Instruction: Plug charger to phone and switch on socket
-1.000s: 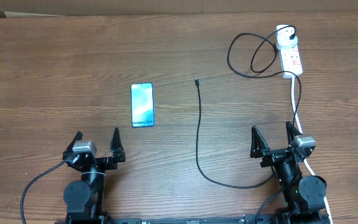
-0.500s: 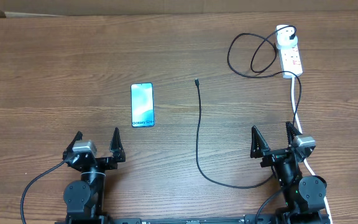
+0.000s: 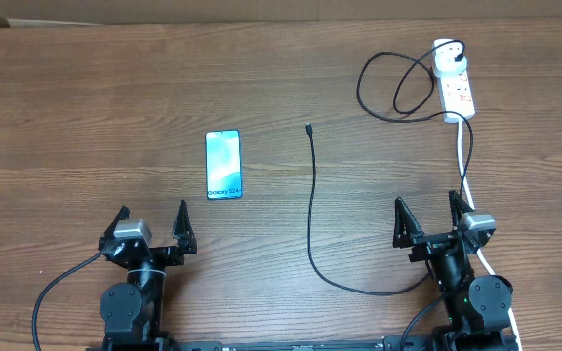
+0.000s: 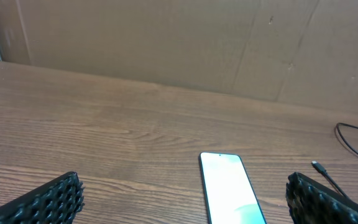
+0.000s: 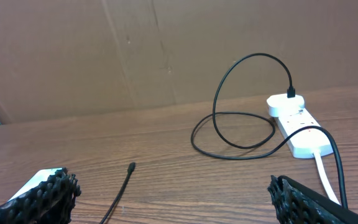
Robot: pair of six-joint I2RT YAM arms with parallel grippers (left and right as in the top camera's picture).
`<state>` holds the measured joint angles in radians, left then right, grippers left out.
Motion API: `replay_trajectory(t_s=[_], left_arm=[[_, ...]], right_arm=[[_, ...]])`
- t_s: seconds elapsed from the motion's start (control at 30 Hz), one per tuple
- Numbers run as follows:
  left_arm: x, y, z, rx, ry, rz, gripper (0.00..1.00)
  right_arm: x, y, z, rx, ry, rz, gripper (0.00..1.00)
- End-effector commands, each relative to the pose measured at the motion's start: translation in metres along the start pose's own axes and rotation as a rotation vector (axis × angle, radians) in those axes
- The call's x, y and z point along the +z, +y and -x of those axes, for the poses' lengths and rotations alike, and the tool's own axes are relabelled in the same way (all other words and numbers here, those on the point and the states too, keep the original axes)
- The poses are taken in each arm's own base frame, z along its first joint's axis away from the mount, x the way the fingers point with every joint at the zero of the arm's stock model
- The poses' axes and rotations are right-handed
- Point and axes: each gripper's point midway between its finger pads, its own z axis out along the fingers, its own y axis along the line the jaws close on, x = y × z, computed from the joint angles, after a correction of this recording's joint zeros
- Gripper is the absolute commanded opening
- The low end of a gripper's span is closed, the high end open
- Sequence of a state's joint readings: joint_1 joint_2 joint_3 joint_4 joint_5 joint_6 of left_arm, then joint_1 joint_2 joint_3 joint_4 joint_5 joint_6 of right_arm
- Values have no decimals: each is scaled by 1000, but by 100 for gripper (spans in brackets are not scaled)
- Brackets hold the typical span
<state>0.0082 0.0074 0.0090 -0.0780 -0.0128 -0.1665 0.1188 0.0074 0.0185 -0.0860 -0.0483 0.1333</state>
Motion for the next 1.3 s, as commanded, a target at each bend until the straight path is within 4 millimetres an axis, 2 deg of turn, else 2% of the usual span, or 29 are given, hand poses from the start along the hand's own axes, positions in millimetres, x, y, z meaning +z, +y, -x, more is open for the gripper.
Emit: replay_trajectory(t_s=[0.0, 0.57, 0.6, 0.63, 0.67, 0.77, 0.83, 0.9, 0.97, 1.07, 1.27], left_arm=[[0, 4, 0, -17, -3, 18, 100], [0, 3, 0, -17, -5, 17, 100], [0, 2, 7, -26, -31, 10, 100], [0, -6, 12, -71, -49, -33, 99], [-2, -26, 14, -169, -42, -154, 100], [-15, -70, 8, -403, 71, -412, 100], [-19, -79, 5, -546, 134, -462, 99], [-20, -80, 6, -641, 156, -464, 100], [-21, -82, 17, -675, 124, -487, 100], [-26, -87, 39, -632, 37, -543, 100], [-37, -93, 73, -381, -158, -593, 100]], right_arm=[[0, 2, -3, -4, 3, 10, 100], [0, 2, -3, -4, 3, 10, 100], [0, 2, -3, -4, 3, 10, 100], [0, 2, -3, -4, 3, 10, 100], [0, 1, -3, -4, 3, 10, 100], [0, 2, -3, -4, 3, 10, 100], [0, 2, -3, -4, 3, 10, 100], [0, 2, -3, -4, 3, 10, 100], [0, 2, -3, -4, 3, 10, 100], [0, 1, -3, -4, 3, 10, 100], [0, 2, -3, -4, 3, 10, 100]])
